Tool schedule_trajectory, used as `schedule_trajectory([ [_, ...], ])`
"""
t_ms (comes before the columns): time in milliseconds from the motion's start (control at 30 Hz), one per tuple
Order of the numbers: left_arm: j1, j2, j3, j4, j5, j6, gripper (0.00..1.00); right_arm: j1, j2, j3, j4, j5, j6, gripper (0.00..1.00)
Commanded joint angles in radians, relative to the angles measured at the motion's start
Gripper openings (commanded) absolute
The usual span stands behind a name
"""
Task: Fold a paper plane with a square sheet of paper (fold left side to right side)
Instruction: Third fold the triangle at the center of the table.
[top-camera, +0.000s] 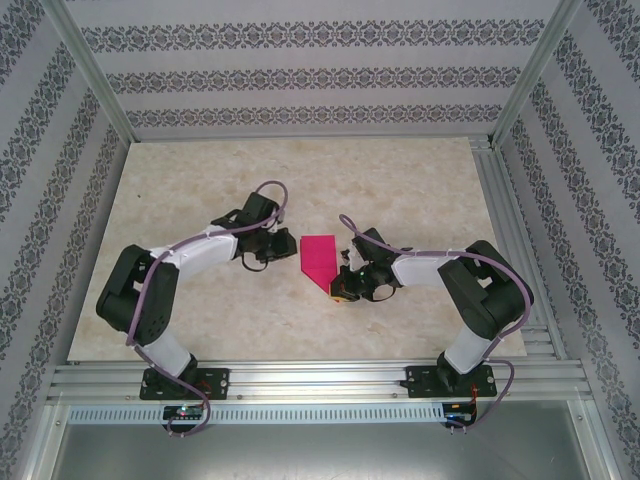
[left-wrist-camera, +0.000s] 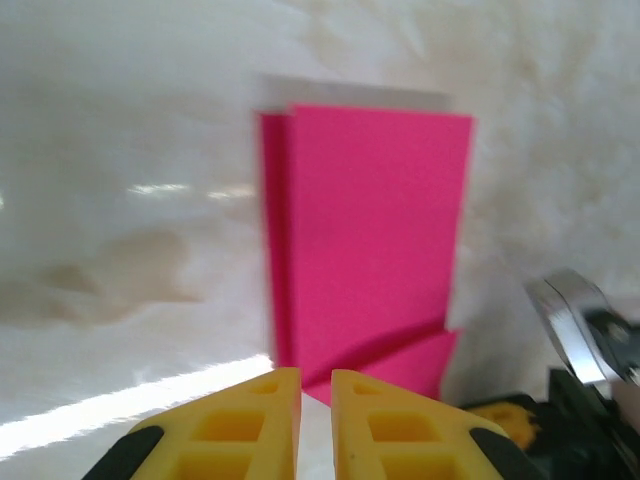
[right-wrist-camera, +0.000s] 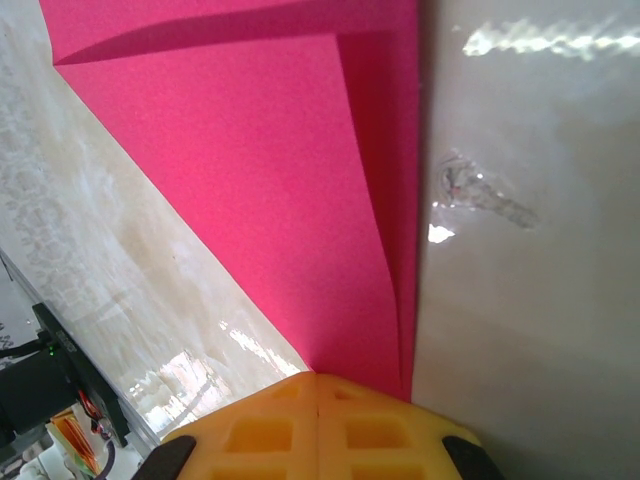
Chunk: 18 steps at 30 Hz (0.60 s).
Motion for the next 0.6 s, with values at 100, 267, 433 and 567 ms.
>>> schedule_trajectory([
  [100,-0.104,0.100,0.027,0.062,0.031,-0.056,0.18,0.002,0.057,-0.037,-0.174,0.148,-0.014,0.00],
  [267,-0.130,0.199,0.098,0.056,0.025,-0.035,0.18,0.003,0.053,-0.028,-0.183,0.150,-0.019,0.00],
  [433,-0.133,0.238,0.103,0.019,-0.033,-0.016,0.17,0.003,0.015,-0.021,-0.176,0.142,-0.011,0.00],
  [567,-0.134,0.249,0.054,0.047,-0.034,-0.023,0.17,0.003,-0.063,-0.001,-0.171,0.140,0.025,0.00],
])
